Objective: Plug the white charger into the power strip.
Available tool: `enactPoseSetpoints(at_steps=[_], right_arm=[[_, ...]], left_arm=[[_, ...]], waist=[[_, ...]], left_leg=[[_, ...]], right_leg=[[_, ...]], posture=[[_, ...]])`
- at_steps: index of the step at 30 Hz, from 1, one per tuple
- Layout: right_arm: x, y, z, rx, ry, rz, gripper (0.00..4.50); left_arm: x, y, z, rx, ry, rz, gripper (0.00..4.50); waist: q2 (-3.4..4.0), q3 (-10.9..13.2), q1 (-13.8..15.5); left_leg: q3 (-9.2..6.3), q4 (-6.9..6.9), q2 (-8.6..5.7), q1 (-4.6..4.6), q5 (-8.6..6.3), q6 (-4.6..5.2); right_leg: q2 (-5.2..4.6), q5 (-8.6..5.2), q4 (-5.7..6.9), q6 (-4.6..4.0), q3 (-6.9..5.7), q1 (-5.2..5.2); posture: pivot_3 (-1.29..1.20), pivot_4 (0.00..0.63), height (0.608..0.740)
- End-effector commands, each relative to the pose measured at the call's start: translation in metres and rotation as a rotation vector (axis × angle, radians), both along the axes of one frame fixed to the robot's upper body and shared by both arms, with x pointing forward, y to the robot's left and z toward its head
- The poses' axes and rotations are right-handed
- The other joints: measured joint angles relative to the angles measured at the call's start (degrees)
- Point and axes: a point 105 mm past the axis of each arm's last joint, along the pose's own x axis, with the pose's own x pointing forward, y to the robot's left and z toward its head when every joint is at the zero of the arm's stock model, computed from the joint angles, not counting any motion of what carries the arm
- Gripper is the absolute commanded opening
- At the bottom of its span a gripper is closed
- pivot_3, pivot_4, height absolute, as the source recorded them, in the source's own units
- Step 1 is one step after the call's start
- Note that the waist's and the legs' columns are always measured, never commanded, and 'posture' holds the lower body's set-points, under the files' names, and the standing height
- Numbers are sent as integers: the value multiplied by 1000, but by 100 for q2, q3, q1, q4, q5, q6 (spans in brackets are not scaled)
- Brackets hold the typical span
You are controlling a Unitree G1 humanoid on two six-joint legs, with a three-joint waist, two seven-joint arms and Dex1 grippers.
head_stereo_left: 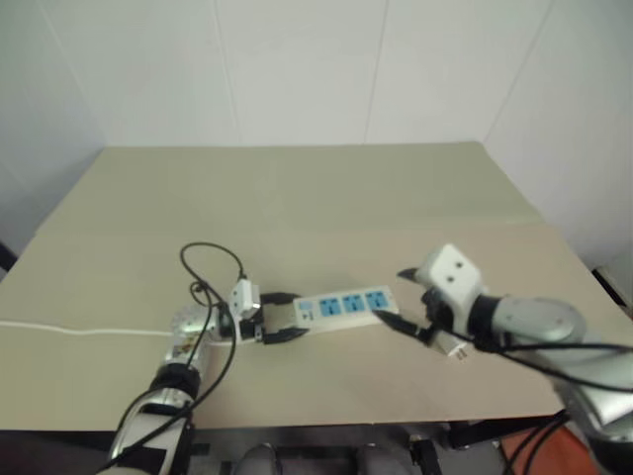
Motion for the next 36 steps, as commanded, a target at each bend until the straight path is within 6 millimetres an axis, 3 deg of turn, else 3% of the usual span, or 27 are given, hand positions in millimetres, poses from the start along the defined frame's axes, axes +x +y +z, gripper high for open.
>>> enactPoseSetpoints(at_steps=[1, 6, 10, 17, 36], right_arm=[[-5, -8, 12, -49, 127, -57, 4500], [-1, -31, 2, -142, 355, -181, 4500], [11, -43, 1, -125, 436, -254, 4500], [22, -65, -20, -138, 537, -404, 4500], [14, -64, -58, -155, 681, -444, 4500]], left_arm=[[-8, -3, 7, -9, 6, -92, 3220], [-17, -4, 0, 55, -3, -155, 3220], [-20, -9, -2, 50, -7, -174, 3220], [-26, -21, -4, 20, -37, -178, 3220], [-40, -24, -8, 25, -32, -174, 3220]], waist=[[0, 0, 5], [0, 0, 46], [0, 0, 26], [0, 0, 44], [0, 0, 35]], left_leg=[[0, -2, 1, -2, 0, 0], [0, -13, 4, -9, 0, 0], [6, -17, -1, -17, -1, 2], [5, -16, -4, -22, -1, 2], [4, -16, -2, -20, -1, 2]], right_leg=[[1, -1, 0, -2, -1, -3], [0, -4, -5, -10, -4, -11], [-9, -6, -14, -8, 0, -18], [-10, -6, -11, -6, -1, -21], [-9, -6, -10, -6, -1, -19]], posture=[[0, 150, 740], [0, 150, 740], [0, 150, 740], [0, 150, 740], [0, 150, 740]])
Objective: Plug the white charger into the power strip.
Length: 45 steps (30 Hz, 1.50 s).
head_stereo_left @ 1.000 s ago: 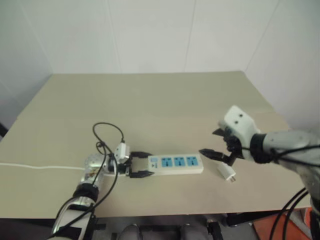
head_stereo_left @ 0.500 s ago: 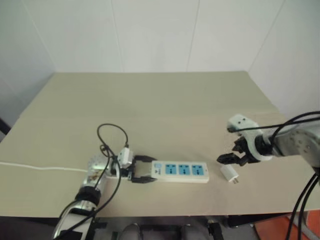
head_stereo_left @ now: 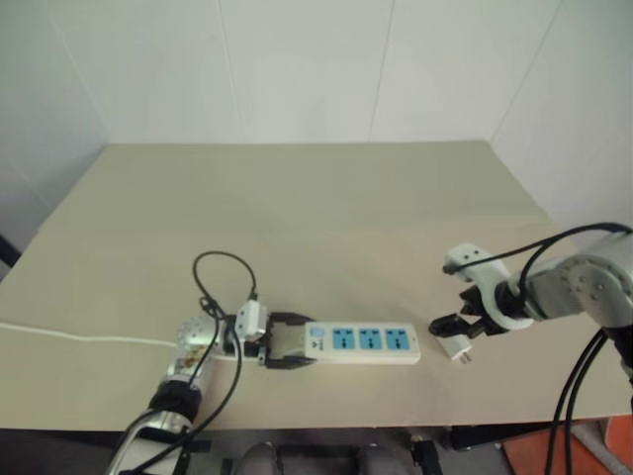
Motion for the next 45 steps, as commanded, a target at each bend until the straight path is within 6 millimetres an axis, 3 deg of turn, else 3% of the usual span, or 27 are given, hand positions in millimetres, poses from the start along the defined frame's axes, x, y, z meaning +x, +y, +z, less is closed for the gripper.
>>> enactPoseSetpoints(at_steps=[1, 14, 17, 26, 32, 38, 41, 45], right_arm=[[-2, 2, -3, -5, 11, 6, 4500], [0, 5, -11, -15, 36, 4, 4500], [1, 4, -13, -25, 42, -1, 3897], [9, 5, -10, -55, 14, -5, 1106], [9, 5, 1, -97, -39, 27, 1107], [12, 33, 49, -58, -311, 204, 1107], [18, 51, 72, 113, -524, 288, 1107], [18, 65, 80, 336, -725, 408, 1107]], left_arm=[[-5, -2, -1, 22, 0, -28, 3220], [-5, 0, -1, 30, -3, -6, 3220], [-4, 0, -1, 32, -4, 4, 3220], [-4, 1, -2, 41, -9, 9, 3220], [-2, 3, 0, 43, -8, 5, 3220], [1, 7, 3, 66, 0, 13, 3220], [4, 10, 2, 81, 14, 39, 3220], [7, 15, -2, 130, 54, 86, 3220]], waist=[[0, 0, -5], [0, 0, -7], [0, 0, -6], [0, 0, -3], [1, 0, -5], [1, 0, -19], [-2, -1, -14], [-5, -3, -18]], left_leg=[[0, 0, 0, 0, 0, 0], [0, 2, 1, 1, 0, 0], [0, 4, 0, 2, 0, 0], [0, 5, 1, 2, 0, 0], [0, 5, 1, 2, 0, 0], [0, 1, 6, 0, 0, 0], [0, -1, 7, 2, 0, 0], [-1, 2, 7, 8, 0, 0]], right_leg=[[0, 0, 0, 0, 0, 0], [1, 0, 1, 0, 1, 1], [1, 0, 2, 0, 1, 1], [1, 0, 3, 0, 1, 2], [1, 0, 3, 0, 1, 2], [6, 0, 5, 0, 1, -7], [8, -2, 3, 2, 0, -6], [9, -6, 1, 13, -1, 8]], posture=[[0, 150, 740], [0, 150, 740], [0, 150, 740], [0, 150, 740], [0, 150, 740], [0, 150, 740], [0, 150, 740], [0, 150, 740]])
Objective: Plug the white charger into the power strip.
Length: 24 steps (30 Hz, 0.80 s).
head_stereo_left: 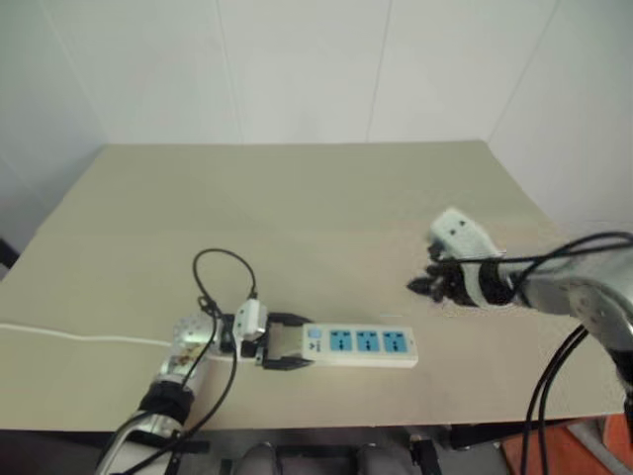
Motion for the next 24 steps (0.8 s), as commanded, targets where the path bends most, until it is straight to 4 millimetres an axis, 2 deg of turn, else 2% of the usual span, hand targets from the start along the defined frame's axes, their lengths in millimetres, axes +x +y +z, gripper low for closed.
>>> enactPoseSetpoints(at_steps=[1, 5, 8, 12, 16, 18, 24], right_arm=[[2, 11, 26, 148, -254, 133, 1107], [0, 26, 22, 342, -327, 276, 1107], [-1, 39, 18, 475, -333, 385, 1107], [5, 52, 4, 610, -293, 525, 1107], [12, 64, -18, 674, -208, 631, 1107], [15, 71, -26, 687, -219, 666, 1107], [14, 87, -31, 854, -191, 779, 1107]], left_arm=[[3, 10, -8, 79, 40, 63, 3220], [5, 10, -6, 79, 75, 108, 3220], [4, 9, -2, 75, 94, 120, 3220], [1, 8, 0, 79, 101, 148, 3220], [-6, 9, 0, 73, 116, 137, 3220], [-10, 12, 0, 76, 120, 132, 3220], [-14, 20, 2, 85, 131, 137, 3220]], waist=[[-1, -1, -4], [0, -1, -42], [-1, 0, -56], [-1, -1, -61], [0, 0, -61], [0, 0, -63], [2, 0, -78]], left_leg=[[1, 4, 0, 3, 0, 0], [1, 11, 2, 16, 0, 0], [-1, 14, 7, 31, 1, 1], [0, 13, 9, 39, 1, 1], [0, 11, 11, 39, 1, 2], [1, 7, 10, 37, 1, 1], [-1, -15, 12, 41, 1, 1]], right_leg=[[0, -3, 2, 5, 1, 3], [6, -13, 11, 26, 5, 11], [13, -7, 16, 25, 9, 20], [18, -5, 21, 21, 11, 23], [20, 14, 21, -15, 12, 22], [19, 15, 20, -18, 12, 19], [21, 11, 23, -27, 9, 13]], posture=[[0, 150, 740], [0, 150, 740], [0, 150, 740], [0, 150, 740], [0, 150, 740], [0, 150, 740], [0, 150, 740]])
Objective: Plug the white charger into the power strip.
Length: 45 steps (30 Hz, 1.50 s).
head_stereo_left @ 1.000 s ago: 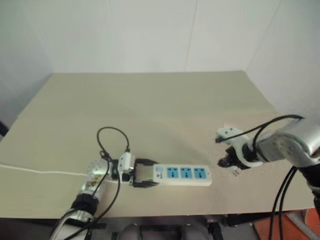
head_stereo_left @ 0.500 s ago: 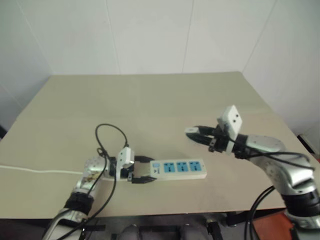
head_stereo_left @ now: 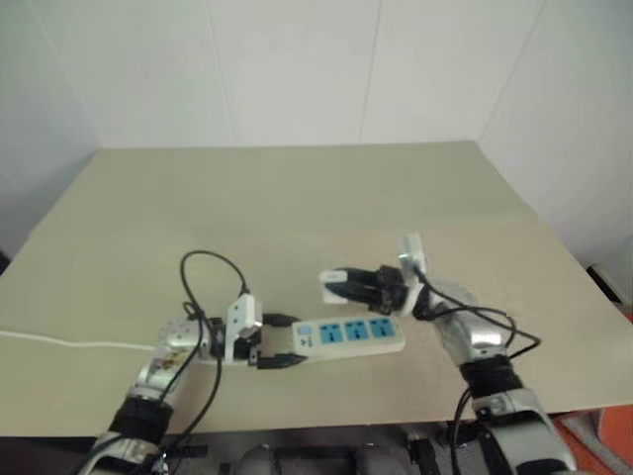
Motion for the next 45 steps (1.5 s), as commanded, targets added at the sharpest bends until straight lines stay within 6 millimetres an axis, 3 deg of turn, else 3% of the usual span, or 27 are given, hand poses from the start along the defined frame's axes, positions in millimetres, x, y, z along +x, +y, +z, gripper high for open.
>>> enactPoseSetpoints(at_steps=[1, 7, 19, 45], right_arm=[[0, 0, 13, 68, -66, 62, 1107], [-6, 4, 6, 96, -64, 145, 1107], [-7, 13, -17, 79, -12, 141, 1107], [-14, 8, -37, -2, -39, 160, 1107]], left_arm=[[-4, 8, -3, 29, 21, 4, 3220], [-4, 12, -1, 41, 20, 15, 3220], [-5, 13, -2, 54, 13, 15, 3220], [-6, 14, -1, 58, 7, 8, 3220]], waist=[[1, 1, -5], [2, 1, -24], [3, 1, -79], [3, 0, -83]], left_leg=[[0, 0, 0, 0, 0, 0], [0, 1, 0, 6, 0, 0], [0, 2, 0, 10, 0, -1], [0, 1, 0, 15, 0, -1]], right_leg=[[-1, 0, 1, 0, 0, 0], [0, 0, 7, -1, -1, 2], [0, 0, 11, -1, 0, 3], [0, 0, 13, -1, 1, 7]], posture=[[0, 150, 740], [0, 150, 740], [0, 150, 740], [0, 150, 740]])
